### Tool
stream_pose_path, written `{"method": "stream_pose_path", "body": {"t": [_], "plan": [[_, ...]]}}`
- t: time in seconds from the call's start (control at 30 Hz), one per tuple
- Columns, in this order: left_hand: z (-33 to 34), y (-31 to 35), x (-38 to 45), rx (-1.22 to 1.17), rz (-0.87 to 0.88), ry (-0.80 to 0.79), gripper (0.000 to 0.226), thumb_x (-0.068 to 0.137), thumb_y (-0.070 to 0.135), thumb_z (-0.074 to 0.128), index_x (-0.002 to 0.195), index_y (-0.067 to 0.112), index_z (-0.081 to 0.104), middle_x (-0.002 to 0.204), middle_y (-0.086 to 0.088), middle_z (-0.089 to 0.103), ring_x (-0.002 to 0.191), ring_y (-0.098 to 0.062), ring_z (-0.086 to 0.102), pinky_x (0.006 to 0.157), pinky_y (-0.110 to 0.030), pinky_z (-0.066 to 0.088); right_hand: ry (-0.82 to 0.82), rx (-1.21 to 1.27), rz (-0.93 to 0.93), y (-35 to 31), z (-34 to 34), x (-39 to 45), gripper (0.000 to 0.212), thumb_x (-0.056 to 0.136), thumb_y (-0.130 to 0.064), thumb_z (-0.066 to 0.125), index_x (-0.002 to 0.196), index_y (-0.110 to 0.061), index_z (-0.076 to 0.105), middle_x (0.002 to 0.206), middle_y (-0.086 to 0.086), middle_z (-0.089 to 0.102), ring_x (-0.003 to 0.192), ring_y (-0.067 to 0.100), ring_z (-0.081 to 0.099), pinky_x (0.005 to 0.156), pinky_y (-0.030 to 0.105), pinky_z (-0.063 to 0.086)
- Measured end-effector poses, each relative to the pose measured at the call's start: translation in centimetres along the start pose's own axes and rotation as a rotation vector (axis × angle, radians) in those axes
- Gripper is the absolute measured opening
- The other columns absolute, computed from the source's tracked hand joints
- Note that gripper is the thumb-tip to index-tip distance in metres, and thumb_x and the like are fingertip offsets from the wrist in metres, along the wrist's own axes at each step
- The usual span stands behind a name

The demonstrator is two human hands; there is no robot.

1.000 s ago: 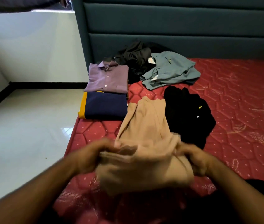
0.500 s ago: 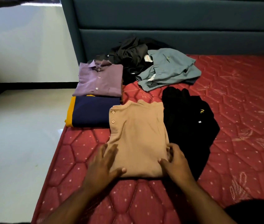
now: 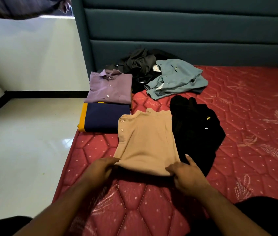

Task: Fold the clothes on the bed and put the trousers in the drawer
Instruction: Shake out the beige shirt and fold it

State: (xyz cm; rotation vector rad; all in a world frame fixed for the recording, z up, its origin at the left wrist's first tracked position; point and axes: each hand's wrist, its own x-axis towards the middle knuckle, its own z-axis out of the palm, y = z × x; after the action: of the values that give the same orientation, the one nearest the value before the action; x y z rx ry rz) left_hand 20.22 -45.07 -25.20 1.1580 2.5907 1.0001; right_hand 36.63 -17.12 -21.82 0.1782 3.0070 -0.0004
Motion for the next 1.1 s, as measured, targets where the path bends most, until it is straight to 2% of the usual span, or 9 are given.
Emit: {"method": "stream_pose_path", "body": {"t": [0.07, 0.17, 0.3, 0.43, 0.57, 0.8, 0.87, 0.97, 1.1], "plan": [[-2.3, 1.7, -1.8, -0.087, -0.042, -0.190, 0.018, 0.084, 0.043, 0.054, 0.089, 0.039, 0.070, 0.073, 0.037, 0.063, 0.074, 0.005, 0.062, 0.066, -0.015, 0.045, -0.177, 0.226, -0.051, 0.2, -1.4, -1.4, 0.044, 0.072, -0.027, 0.037, 0.102, -0.026, 0.069, 0.103, -0.011, 0.070, 0.101, 0.010, 0.061, 0.109, 0.032, 0.034], [-5.3, 3.5, -6.4, -0.334, -0.162, -0.588, 0.028, 0.092, 0.024, 0.066, 0.068, 0.038, 0.067, 0.061, 0.020, 0.057, 0.061, 0.006, 0.048, 0.058, -0.020, 0.038, -0.475, 0.787, -0.100, -0.1, -3.6, -4.5, 0.015, 0.074, -0.019, 0.051, 0.071, -0.025, 0.065, 0.073, -0.008, 0.062, 0.071, 0.007, 0.057, 0.069, 0.028, 0.043], [-8.4, 5.5, -8.9, -0.542, -0.219, -0.782, 0.023, 0.093, 0.018, 0.067, 0.072, 0.025, 0.072, 0.065, 0.011, 0.058, 0.061, -0.002, 0.049, 0.056, -0.018, 0.037, -0.668, 1.085, -0.117, 0.6, -4.3, -6.3, 0.031, 0.066, -0.027, 0.062, 0.093, -0.014, 0.068, 0.084, 0.008, 0.056, 0.077, 0.018, 0.048, 0.069, 0.031, 0.036], [-7.9, 6.3, -4.6, -0.508, -0.287, -0.307, 0.028, 0.088, 0.017, 0.071, 0.061, 0.017, 0.064, 0.054, 0.005, 0.049, 0.049, -0.006, 0.038, 0.046, -0.021, 0.029, -0.184, 1.315, 0.141, 1.0, -4.3, -2.8, 0.023, 0.066, -0.022, 0.064, 0.086, -0.011, 0.066, 0.080, 0.006, 0.058, 0.078, 0.020, 0.049, 0.065, 0.027, 0.041], [-4.7, 3.6, 1.3, -0.403, -0.512, 0.400, 0.019, 0.097, 0.024, 0.059, 0.111, 0.011, 0.063, 0.097, -0.005, 0.066, 0.079, -0.019, 0.061, 0.065, -0.025, 0.047, 0.343, 1.215, 0.483, 1.9, -3.5, 2.8, 0.027, 0.096, -0.035, 0.055, 0.114, -0.015, 0.061, 0.100, 0.000, 0.065, 0.096, 0.017, 0.059, 0.079, 0.020, 0.045], [4.5, 3.0, -2.0, -0.697, -0.948, 0.288, 0.107, 0.053, 0.083, 0.068, 0.135, 0.017, 0.047, 0.123, -0.011, 0.061, 0.105, -0.030, 0.063, 0.088, -0.046, 0.055, 0.163, 1.290, 0.692, -1.3, 3.1, 1.5, 0.079, 0.076, -0.051, 0.075, 0.142, -0.026, 0.040, 0.133, 0.002, 0.052, 0.117, 0.024, 0.054, 0.103, 0.042, 0.045], [5.6, 3.9, -1.1, -0.697, -0.950, 0.318, 0.101, 0.042, 0.085, 0.071, 0.124, 0.030, 0.051, 0.119, -0.005, 0.061, 0.102, -0.028, 0.065, 0.084, -0.048, 0.057, 0.186, 1.371, 0.671, -2.3, 3.7, 2.1, 0.084, 0.074, -0.040, 0.080, 0.145, -0.029, 0.036, 0.134, 0.000, 0.051, 0.118, 0.023, 0.054, 0.104, 0.044, 0.045], [5.2, 5.9, 0.4, -0.910, -0.855, 0.399, 0.058, 0.067, 0.031, 0.088, 0.112, 0.025, 0.052, 0.113, -0.004, 0.066, 0.086, -0.017, 0.066, 0.073, -0.032, 0.058, 0.187, 1.560, 0.582, -4.2, 3.3, 2.9, 0.081, 0.082, -0.018, 0.076, 0.149, -0.024, 0.033, 0.136, -0.003, 0.052, 0.119, 0.018, 0.055, 0.105, 0.038, 0.044], [1.8, 3.6, 0.5, -0.956, -0.680, 0.586, 0.066, 0.076, -0.010, 0.074, 0.127, 0.025, 0.052, 0.116, 0.000, 0.064, 0.088, -0.005, 0.062, 0.072, -0.019, 0.054, 0.274, 1.665, 0.473, -6.3, 2.1, 5.5, 0.071, 0.087, -0.007, 0.069, 0.146, -0.028, 0.036, 0.130, -0.003, 0.059, 0.103, 0.010, 0.062, 0.086, 0.024, 0.053]]}}
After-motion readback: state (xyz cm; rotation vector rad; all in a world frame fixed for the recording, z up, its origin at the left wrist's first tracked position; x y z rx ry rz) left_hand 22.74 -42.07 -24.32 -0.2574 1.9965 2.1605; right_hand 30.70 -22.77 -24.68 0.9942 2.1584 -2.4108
